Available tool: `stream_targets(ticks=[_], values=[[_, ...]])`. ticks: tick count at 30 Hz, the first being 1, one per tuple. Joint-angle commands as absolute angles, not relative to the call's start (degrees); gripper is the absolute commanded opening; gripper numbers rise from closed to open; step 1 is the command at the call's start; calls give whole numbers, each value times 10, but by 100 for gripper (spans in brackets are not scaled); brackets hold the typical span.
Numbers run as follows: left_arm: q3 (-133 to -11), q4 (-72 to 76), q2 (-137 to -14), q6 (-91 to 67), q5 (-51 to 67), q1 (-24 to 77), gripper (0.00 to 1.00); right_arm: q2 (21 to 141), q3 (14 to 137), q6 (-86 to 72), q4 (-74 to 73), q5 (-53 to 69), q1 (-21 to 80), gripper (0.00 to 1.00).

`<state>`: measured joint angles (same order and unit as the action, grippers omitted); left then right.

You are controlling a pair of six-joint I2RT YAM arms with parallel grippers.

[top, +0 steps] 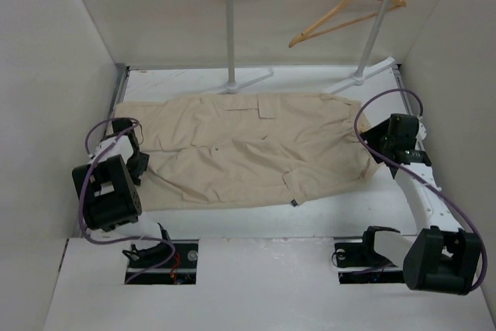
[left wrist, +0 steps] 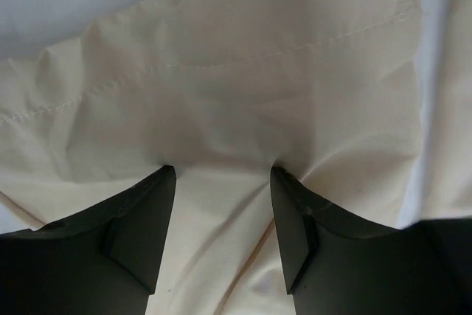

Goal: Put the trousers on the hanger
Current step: Flatten out the trousers at the center of the board, then fold the trousers at the center of the board.

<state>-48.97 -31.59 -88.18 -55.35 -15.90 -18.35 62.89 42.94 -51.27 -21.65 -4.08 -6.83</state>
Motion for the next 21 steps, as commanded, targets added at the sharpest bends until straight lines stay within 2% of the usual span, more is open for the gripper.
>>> stream_targets(ticks=[1, 5, 9, 15, 21], values=[[-554, -288, -934, -530, -156, -169, 52, 585, 431, -511, -211, -28, -77, 62], [-649, -322, -967, -521, -168, -157, 52, 573, 443, -517, -222, -26, -73, 63], [-668, -353, -899, -496, -185, -155, 52, 560, 452, -524, -229, -16, -45, 67], [-530, -396, -667, -486, -213, -173, 51, 504, 419, -529, -236, 0, -3, 72], [-353, -448, -523, -540, -157, -246, 49, 466, 373, -541, -242, 29, 57, 65]])
